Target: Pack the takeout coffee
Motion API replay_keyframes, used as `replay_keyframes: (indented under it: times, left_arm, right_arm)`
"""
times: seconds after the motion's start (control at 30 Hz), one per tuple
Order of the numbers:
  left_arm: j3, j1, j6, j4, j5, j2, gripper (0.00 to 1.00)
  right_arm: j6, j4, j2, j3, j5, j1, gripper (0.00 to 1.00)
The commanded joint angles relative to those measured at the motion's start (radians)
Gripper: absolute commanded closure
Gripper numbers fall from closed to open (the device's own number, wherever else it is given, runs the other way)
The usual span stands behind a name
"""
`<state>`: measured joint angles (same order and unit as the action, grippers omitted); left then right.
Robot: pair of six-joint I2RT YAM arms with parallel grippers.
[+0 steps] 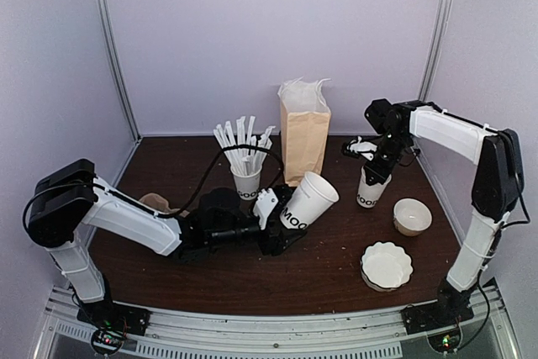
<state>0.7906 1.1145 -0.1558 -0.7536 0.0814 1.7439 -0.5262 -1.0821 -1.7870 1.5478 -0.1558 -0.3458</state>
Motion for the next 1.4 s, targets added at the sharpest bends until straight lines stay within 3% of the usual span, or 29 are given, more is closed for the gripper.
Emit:
replay_keyframes:
  times: [0.0, 0.2, 0.33, 0.47, 0.57, 0.8, 1.0, 1.17, 1.37]
  left_arm:
    - [-0.016, 0.001, -0.015, -0.066, -0.007, -0.016, 0.30]
    - [-0.014, 0.001, -0.017, -0.075, -0.002, 0.000, 0.30]
    - [-0.017, 0.002, -0.023, -0.083, 0.002, 0.002, 0.30]
    - [-0.015, 0.002, -0.036, -0.101, 0.010, 0.008, 0.30]
    - [0.006, 0.000, -0.049, -0.098, 0.024, 0.029, 0.29]
    - [0.034, 0.001, -0.073, -0.113, 0.030, 0.062, 0.30]
    - [0.048, 0.000, -0.096, -0.120, 0.046, 0.074, 0.30]
    - [0.052, 0.000, -0.102, -0.098, 0.023, 0.074, 0.31]
    - [0.009, 0.001, -0.090, 0.025, -0.024, -0.010, 0.20]
  right_arm:
    - [0.017, 0.005, -0.027, 0.037, 0.003, 0.018, 0.95]
    - [0.019, -0.016, -0.029, 0.048, -0.012, 0.027, 0.76]
    - [0.025, -0.094, 0.018, 0.095, -0.049, 0.026, 0.72]
    - [-0.034, -0.168, 0.172, 0.103, -0.232, 0.007, 0.68]
    - [-0.159, -0.270, 0.277, 0.093, -0.481, -0.029, 0.63]
    - [-0.256, -0.360, 0.351, 0.082, -0.640, -0.096, 0.61]
    - [-0.197, -0.255, 0.345, 0.020, -0.575, -0.226, 0.57]
    - [-0.167, -0.241, 0.270, 0.023, -0.590, -0.254, 0.58]
    - [-0.158, -0.190, 0.331, -0.044, -0.471, -0.249, 0.58]
